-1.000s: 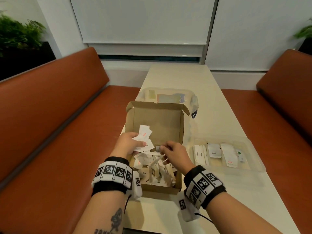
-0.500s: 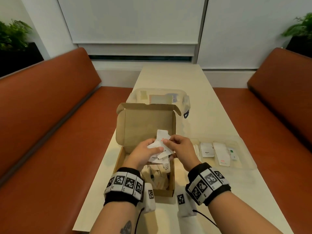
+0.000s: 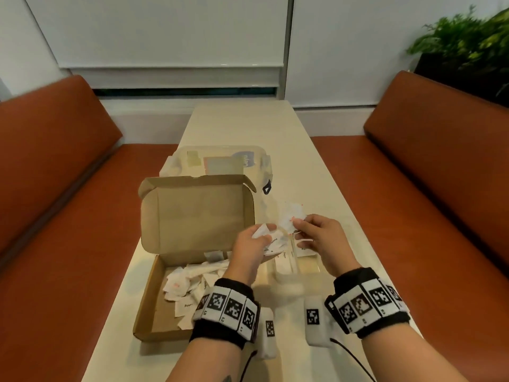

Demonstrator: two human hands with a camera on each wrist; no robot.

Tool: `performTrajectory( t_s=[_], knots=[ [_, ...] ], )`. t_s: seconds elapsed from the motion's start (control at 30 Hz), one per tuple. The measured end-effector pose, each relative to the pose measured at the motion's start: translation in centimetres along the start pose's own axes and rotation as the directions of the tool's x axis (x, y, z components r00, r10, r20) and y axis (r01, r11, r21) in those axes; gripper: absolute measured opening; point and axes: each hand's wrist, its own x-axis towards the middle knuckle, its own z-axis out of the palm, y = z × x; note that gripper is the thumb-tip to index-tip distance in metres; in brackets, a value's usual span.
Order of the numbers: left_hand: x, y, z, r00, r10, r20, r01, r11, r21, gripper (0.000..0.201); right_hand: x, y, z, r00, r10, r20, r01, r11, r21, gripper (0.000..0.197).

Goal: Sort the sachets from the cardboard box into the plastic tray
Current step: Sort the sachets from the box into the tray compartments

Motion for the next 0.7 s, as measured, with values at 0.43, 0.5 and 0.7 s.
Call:
performTrajectory(
  t_s=[0.43,0.5,0.7],
  knots=[
    [2.3,-0.6,4.1,0.998,0.033,0.046,-0.033,0.999,0.0,0.015,1.6,2.0,-2.5,0.981,-0.184,-0.062,0.138,0.883,-0.448,0.052],
    [2.7,-0.8,4.3,0.997,0.069,0.028,-0.071,0.996,0.058,0.017,1.8,2.0,-2.7,0.97,-0.244,-0.005,0.196,0.791,-0.58,0.049],
    [3.0,-1.0,5.1,0.999,0.039,0.019,-0.039,0.999,0.025,0.005,2.8,1.5,-4.1,0.967,-0.255,0.005,0.198,0.738,-0.646,0.03]
  ],
)
